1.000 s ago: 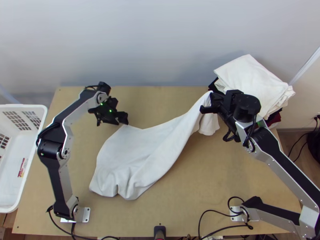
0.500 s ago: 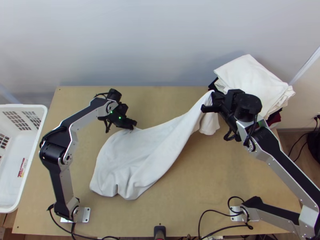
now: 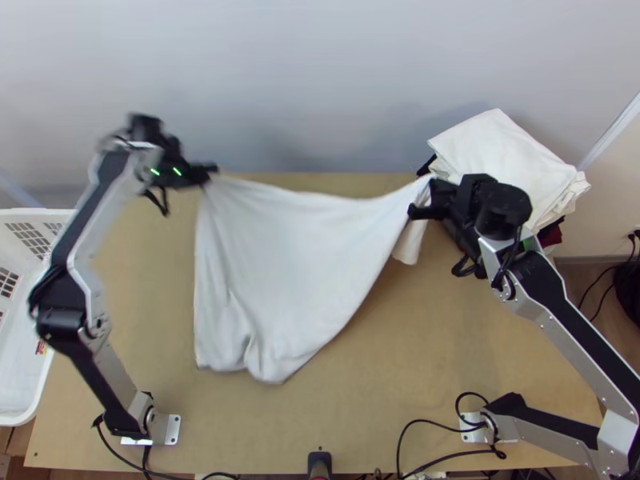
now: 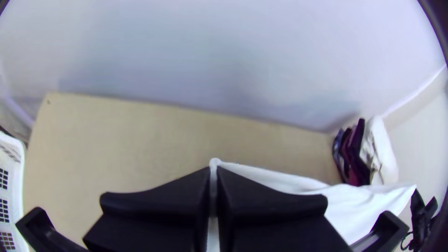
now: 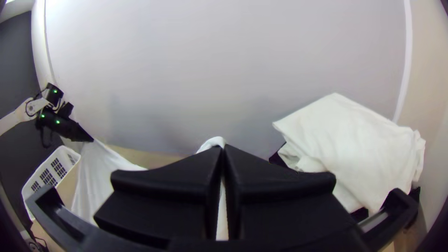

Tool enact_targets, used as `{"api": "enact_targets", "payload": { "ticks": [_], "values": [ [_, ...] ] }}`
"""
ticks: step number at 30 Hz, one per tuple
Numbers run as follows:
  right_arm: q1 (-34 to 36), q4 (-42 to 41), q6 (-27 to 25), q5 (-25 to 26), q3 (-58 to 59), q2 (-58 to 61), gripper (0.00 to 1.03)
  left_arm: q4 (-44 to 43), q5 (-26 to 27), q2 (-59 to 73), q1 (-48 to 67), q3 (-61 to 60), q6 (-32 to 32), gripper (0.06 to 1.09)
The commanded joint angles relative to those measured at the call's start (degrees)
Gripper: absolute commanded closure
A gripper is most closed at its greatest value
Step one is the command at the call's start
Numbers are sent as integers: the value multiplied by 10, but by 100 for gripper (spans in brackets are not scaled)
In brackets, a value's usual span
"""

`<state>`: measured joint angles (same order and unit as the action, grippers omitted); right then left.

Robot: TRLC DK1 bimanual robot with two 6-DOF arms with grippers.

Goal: Fold the t-shirt

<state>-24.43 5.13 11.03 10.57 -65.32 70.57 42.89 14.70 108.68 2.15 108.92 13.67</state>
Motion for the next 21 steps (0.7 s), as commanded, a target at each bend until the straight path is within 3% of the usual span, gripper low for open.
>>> {"api": "enact_targets", "payload": {
  "ticks": [1, 4, 10, 15, 21],
  "values": [
    [10, -72, -36, 6, -33, 0, 100, -46, -16, -59, -20, 36, 36, 105],
    [14, -135, -62, 6, -52, 2, 100, -58, -30, -74, -36, 79, 53, 105],
    [39, -182, -78, 6, -121, 20, 100, -65, -47, -96, -58, 171, 63, 105],
    [39, -261, -128, 6, -134, 11, 100, -127, -72, -146, -70, 173, 74, 105],
    [33, -269, -153, 6, -152, -17, 100, -156, -103, -203, -76, 147, 73, 105]
  ]
}}
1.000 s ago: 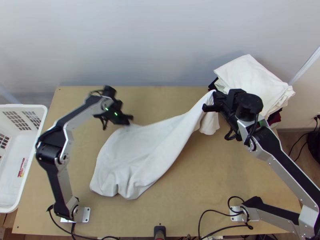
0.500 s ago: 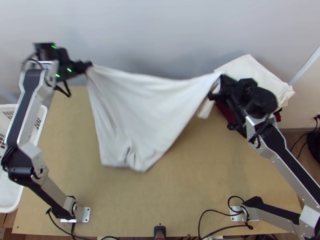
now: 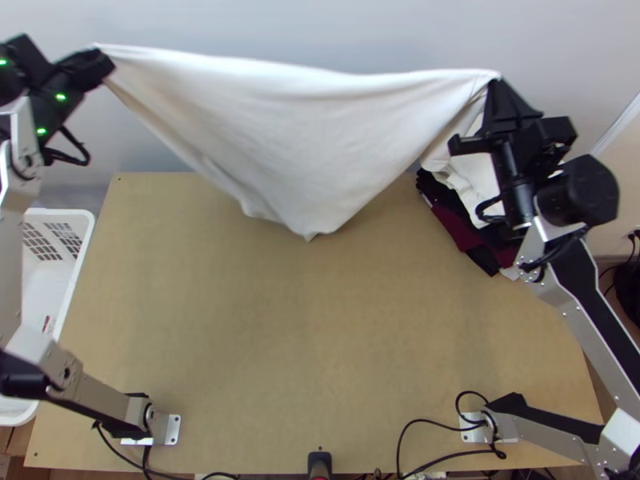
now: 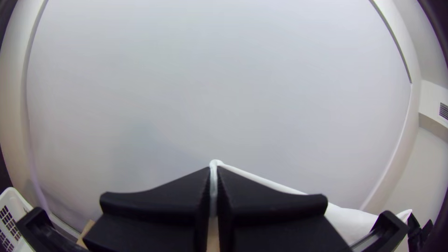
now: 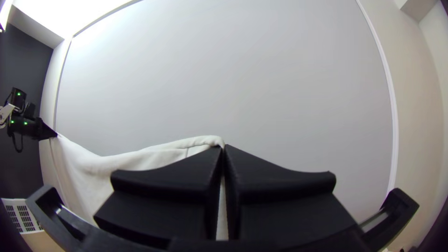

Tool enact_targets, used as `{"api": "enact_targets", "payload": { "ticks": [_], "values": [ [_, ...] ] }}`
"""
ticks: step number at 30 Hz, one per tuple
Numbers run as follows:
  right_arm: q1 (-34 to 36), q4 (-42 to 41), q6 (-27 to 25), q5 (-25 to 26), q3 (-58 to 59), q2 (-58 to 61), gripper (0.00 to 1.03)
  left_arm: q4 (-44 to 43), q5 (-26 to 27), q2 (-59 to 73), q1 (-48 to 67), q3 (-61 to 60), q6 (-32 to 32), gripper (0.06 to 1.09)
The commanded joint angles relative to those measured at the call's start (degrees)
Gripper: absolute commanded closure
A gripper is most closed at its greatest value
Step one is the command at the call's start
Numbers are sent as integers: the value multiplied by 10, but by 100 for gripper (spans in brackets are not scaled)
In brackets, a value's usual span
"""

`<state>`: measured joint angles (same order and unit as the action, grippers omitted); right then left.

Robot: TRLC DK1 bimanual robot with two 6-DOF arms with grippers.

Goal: Fold the t-shirt

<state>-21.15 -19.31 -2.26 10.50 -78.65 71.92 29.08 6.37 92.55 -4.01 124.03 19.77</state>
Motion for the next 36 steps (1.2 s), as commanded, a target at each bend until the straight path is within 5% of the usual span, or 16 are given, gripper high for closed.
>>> {"api": "enact_targets", "payload": {
  "ticks": [1, 7, 18, 23, 33, 36],
  "values": [
    [0, -25, -20, 7, -4, -42, 100, -16, -20, -53, -14, -21, 12, 105],
    [-24, 14, -22, 7, 79, -119, 100, -36, -18, -165, -10, -235, -8, 105],
    [-94, 360, 60, 6, 107, -229, 100, 32, 89, -370, 14, -610, -63, 105],
    [-116, 462, 98, 0, 157, -274, 100, 125, 111, -389, 12, -691, -103, 105],
    [-129, 539, 171, -44, 281, -318, 100, 187, 139, -393, 27, -810, -164, 104],
    [-129, 554, 178, -61, 304, -318, 100, 231, 138, -385, 44, -810, -202, 65]
  ]
}}
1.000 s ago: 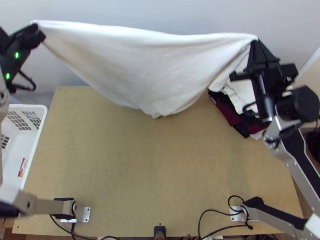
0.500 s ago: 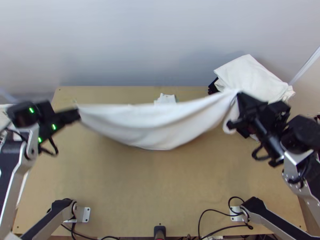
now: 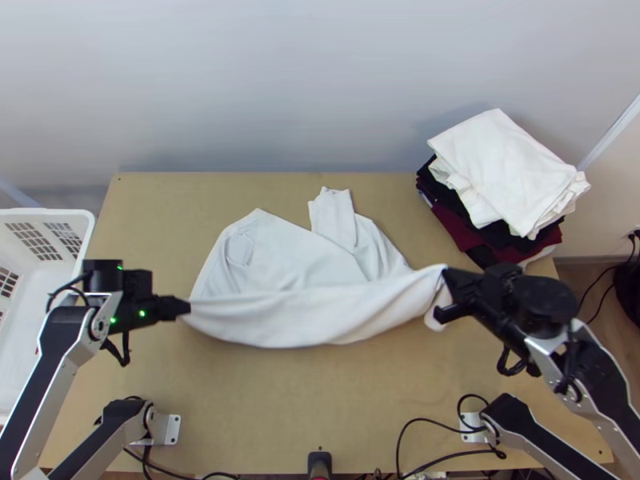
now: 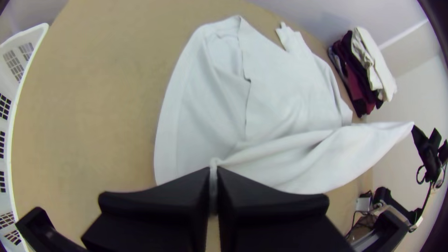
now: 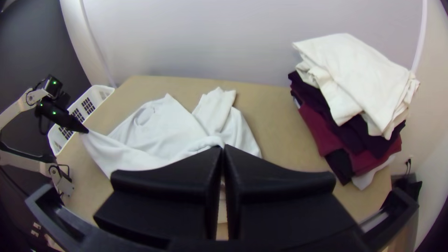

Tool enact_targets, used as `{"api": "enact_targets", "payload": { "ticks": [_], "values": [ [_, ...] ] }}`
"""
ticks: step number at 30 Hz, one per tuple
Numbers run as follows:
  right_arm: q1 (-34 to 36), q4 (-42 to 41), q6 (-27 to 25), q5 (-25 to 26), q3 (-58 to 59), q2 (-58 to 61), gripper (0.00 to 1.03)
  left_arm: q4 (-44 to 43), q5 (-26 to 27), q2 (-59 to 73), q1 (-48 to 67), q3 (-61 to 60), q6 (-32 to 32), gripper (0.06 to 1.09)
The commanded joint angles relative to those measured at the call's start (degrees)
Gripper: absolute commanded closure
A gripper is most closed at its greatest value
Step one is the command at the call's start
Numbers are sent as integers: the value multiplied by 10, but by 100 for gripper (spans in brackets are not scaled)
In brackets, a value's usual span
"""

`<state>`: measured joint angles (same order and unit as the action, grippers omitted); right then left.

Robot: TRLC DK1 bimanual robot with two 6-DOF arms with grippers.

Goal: Fold the t-shirt

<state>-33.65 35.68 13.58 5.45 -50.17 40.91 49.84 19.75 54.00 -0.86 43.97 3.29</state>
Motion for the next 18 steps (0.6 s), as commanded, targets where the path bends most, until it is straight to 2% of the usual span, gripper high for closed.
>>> {"api": "enact_targets", "payload": {
  "ticks": [1, 2, 3, 4, 8, 13, 18],
  "values": [
    [-4, 8, 22, -14, 23, -9, 100, 42, 5, 5, 23, -8, -49, 47],
    [-4, 11, 26, -20, 25, -8, 100, 61, 6, 14, 37, -5, -63, 31],
    [-4, 11, 29, -26, 30, -8, 100, 75, 5, 19, 48, 0, -68, 21],
    [-4, 11, 30, -27, 33, -8, 100, 83, 5, 21, 52, 2, -71, 16],
    [-4, 11, 33, -35, 39, -7, 100, 96, 6, 25, 50, 22, -76, 12],
    [-2, 8, 33, -38, 39, -7, 100, 161, 6, 100, 31, 70, -84, 12],
    [-1, -3, 33, -38, 43, -7, 100, 168, 21, 150, 27, 79, -72, 12]
  ]
}}
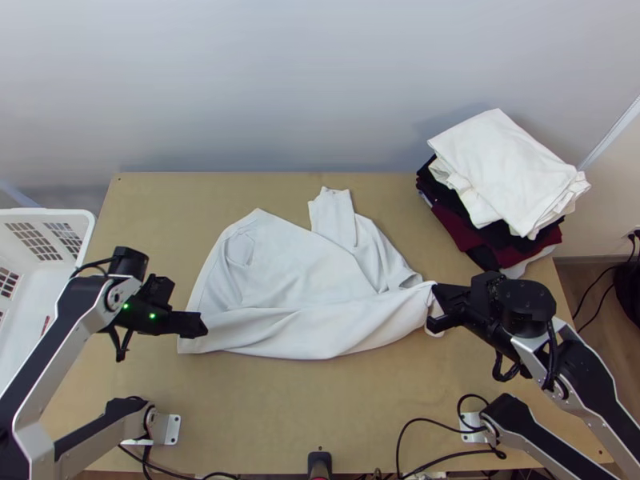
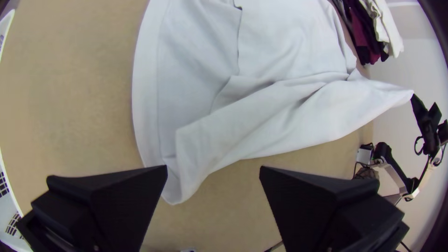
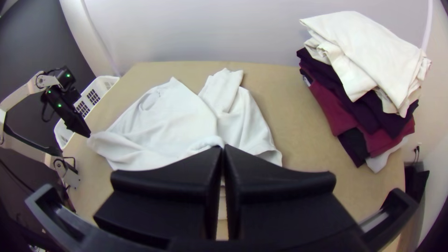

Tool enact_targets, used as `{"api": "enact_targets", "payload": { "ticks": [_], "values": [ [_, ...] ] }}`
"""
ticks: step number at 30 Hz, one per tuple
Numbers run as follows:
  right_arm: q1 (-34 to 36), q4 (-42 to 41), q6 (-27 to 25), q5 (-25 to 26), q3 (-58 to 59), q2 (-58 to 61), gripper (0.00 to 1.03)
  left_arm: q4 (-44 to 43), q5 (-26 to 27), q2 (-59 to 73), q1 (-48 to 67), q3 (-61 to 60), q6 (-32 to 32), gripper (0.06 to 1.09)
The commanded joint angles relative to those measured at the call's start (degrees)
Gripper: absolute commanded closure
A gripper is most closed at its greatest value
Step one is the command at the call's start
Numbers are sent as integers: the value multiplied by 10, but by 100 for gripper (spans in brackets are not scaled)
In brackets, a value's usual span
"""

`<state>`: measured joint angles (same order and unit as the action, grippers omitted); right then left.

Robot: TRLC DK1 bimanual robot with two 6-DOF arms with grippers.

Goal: Fold the t-shirt

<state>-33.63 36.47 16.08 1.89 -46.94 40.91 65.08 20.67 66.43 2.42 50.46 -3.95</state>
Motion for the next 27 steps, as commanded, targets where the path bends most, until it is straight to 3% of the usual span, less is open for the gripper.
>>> {"api": "enact_targets", "payload": {
  "ticks": [1, 5, 16, 17, 20, 27],
  "values": [
    [-1, -13, 8, -2, 11, -7, 100, 15, 12, 37, -11, 16, 3, 13],
    [-1, -18, 9, -2, 14, -7, 100, 12, 27, 92, -37, 18, 23, 28],
    [-3, -37, 15, -2, 18, -8, 100, -34, 67, 166, -41, 48, 68, 30],
    [-2, -37, 15, -2, 17, -8, 100, -42, 75, 167, -41, 48, 71, 42],
    [-2, -37, 14, -1, 14, -7, 100, -74, 90, 167, -42, 49, 99, 106],
    [15, -40, 12, -1, 4, -4, 100, -77, 121, 146, -72, 82, 120, 104]
  ]
}}
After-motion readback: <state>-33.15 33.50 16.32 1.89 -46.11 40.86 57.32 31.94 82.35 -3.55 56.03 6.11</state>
